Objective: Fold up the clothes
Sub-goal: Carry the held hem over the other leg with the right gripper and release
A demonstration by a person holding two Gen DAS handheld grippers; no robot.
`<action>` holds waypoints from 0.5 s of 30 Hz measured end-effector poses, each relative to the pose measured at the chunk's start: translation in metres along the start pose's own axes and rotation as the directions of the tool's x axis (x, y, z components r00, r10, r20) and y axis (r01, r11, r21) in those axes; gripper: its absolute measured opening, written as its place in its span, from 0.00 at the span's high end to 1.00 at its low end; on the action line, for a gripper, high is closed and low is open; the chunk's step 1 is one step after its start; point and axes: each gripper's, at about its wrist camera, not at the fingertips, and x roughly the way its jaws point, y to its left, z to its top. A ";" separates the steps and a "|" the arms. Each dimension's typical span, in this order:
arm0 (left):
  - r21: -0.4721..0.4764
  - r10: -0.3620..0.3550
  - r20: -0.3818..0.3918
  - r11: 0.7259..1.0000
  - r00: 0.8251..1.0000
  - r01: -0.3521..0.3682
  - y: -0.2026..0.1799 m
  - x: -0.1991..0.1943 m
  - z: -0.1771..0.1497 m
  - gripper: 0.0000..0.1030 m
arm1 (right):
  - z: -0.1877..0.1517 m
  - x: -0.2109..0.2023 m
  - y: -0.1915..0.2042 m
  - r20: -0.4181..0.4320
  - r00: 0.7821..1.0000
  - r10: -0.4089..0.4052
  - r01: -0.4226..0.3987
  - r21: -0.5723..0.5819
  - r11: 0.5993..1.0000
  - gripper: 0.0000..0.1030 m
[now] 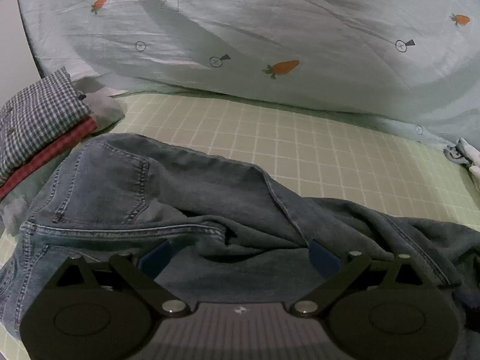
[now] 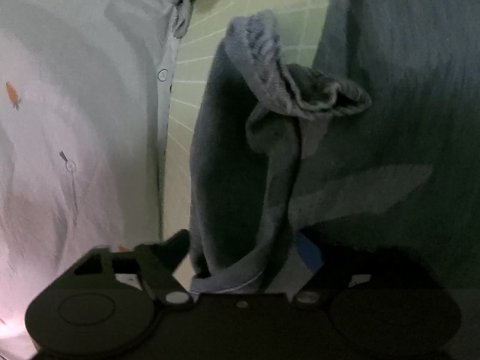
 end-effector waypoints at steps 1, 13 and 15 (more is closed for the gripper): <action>-0.004 0.001 0.000 1.000 1.000 -0.001 0.002 -0.001 0.000 0.05 | 0.000 0.001 -0.002 0.003 1.000 0.012 -0.012 0.018 1.000 0.48; -0.041 0.008 -0.032 0.999 0.999 -0.010 0.011 0.004 0.000 0.05 | -0.002 -0.029 0.046 0.128 0.992 0.008 0.007 -0.120 0.993 0.98; -0.050 0.006 -0.035 0.999 0.999 -0.008 0.013 0.005 -0.001 0.05 | 0.000 -0.027 0.076 0.156 0.988 0.003 0.028 -0.197 0.980 0.98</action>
